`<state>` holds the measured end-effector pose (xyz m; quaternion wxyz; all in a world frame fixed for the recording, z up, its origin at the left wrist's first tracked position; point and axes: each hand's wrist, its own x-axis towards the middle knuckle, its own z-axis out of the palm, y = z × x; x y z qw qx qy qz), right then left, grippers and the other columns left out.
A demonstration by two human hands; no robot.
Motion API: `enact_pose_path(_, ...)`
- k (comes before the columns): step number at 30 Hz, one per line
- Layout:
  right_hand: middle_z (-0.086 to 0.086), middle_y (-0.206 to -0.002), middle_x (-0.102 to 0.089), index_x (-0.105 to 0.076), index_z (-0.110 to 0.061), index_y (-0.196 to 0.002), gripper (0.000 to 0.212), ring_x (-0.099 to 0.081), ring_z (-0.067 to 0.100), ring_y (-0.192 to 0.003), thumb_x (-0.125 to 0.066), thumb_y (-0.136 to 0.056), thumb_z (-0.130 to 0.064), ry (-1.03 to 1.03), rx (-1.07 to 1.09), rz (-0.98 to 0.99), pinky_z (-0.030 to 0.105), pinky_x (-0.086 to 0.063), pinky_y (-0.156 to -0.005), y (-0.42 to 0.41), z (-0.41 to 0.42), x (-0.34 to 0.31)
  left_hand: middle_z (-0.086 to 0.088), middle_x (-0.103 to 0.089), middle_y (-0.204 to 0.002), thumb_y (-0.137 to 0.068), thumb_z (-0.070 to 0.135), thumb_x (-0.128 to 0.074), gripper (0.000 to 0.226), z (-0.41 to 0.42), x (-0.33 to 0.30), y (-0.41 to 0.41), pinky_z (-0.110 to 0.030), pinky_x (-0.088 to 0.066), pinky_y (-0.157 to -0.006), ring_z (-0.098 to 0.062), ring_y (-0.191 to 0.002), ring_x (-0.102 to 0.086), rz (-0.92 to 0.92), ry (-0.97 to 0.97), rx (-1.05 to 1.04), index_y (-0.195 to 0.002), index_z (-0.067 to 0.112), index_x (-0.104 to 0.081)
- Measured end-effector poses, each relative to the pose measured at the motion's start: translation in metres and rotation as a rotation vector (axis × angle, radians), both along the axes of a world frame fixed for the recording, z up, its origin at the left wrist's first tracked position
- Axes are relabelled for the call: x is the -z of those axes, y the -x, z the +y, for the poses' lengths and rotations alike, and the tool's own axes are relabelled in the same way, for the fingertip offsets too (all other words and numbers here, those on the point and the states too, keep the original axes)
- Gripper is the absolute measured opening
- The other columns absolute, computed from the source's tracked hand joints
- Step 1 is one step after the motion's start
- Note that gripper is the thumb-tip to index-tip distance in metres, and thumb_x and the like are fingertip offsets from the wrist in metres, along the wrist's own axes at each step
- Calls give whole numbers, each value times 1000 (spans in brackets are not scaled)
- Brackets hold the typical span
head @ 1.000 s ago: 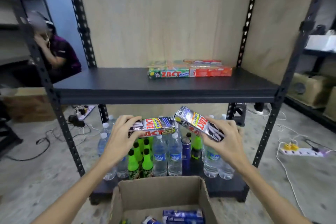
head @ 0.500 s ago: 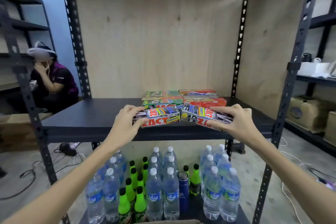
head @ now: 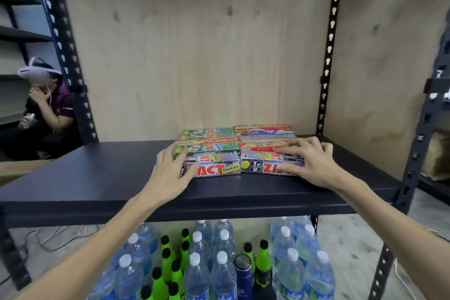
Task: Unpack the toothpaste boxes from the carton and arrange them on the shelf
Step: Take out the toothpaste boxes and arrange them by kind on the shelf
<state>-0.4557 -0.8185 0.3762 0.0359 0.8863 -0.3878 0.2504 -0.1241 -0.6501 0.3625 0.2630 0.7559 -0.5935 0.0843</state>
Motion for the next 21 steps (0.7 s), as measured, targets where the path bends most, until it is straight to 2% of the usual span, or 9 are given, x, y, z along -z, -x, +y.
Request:
enact_pose_path(2,-16,-140,-42,-49,-53,-137,64,-25,12,-128,-39,-80,-81,49,17,23,41,-15,-100,-4,-12,1,-4,-3,-166,-98,61,-33,73,-9,-2,-4,-42,-11,-122,-21,-151,3,-21,-57,-15,-158,21,-20)
enact_pose_path(4,-13,-140,-40,-45,-54,-139,62,-24,12,-128,-39,-83,-78,78,29,57,41,-15,-100,-7,-24,2,-3,-1,-167,-97,64,-29,77,-17,-4,-8,-40,-8,-122,-20,-152,3,-45,-86,-21,-159,21,-15)
enact_pose_path(6,-12,-142,-38,-41,-55,-141,59,-23,12,-129,-37,-85,-76,83,25,77,42,-15,-102,-9,-34,5,-3,-10,-167,-96,67,-27,80,-25,-5,-11,-38,-10,-123,-20,-153,-4,-79,-86,-19,-159,19,-18)
enact_pose_path(9,-15,-146,-37,-37,-58,-141,53,-24,11,-130,-40,-90,-70,65,-4,32,40,-15,-101,-12,-43,10,-1,-30,-161,-94,67,-33,78,-31,-5,-13,-39,-21,-122,-19,-149,-23,-91,-50,-14,-155,18,-31)
enact_pose_path(13,-20,-145,-39,-36,-58,-141,63,-29,10,-127,-28,-84,-81,98,-13,9,33,-13,-91,-13,-47,15,7,-38,-157,-85,79,-34,86,-31,-3,-18,-42,-31,-118,-13,-146,-26,5,-8,14,-151,23,-41)
enact_pose_path(16,-18,-147,-39,-36,-56,-143,70,-30,13,-128,-23,-80,-84,100,5,8,37,-16,-94,-13,-45,16,10,-41,-155,-77,88,-32,95,-31,-3,-20,-47,-36,-115,-11,-144,-30,14,3,12,-148,26,-44)
enact_pose_path(21,-11,-150,-40,-40,-45,-145,67,-31,15,-130,-34,-88,-78,150,60,29,41,-18,-101,-13,-32,13,11,-36,-157,-82,68,-60,83,-26,-1,-13,-46,-37,-112,-11,-145,-27,-17,-11,1,-151,28,-37)
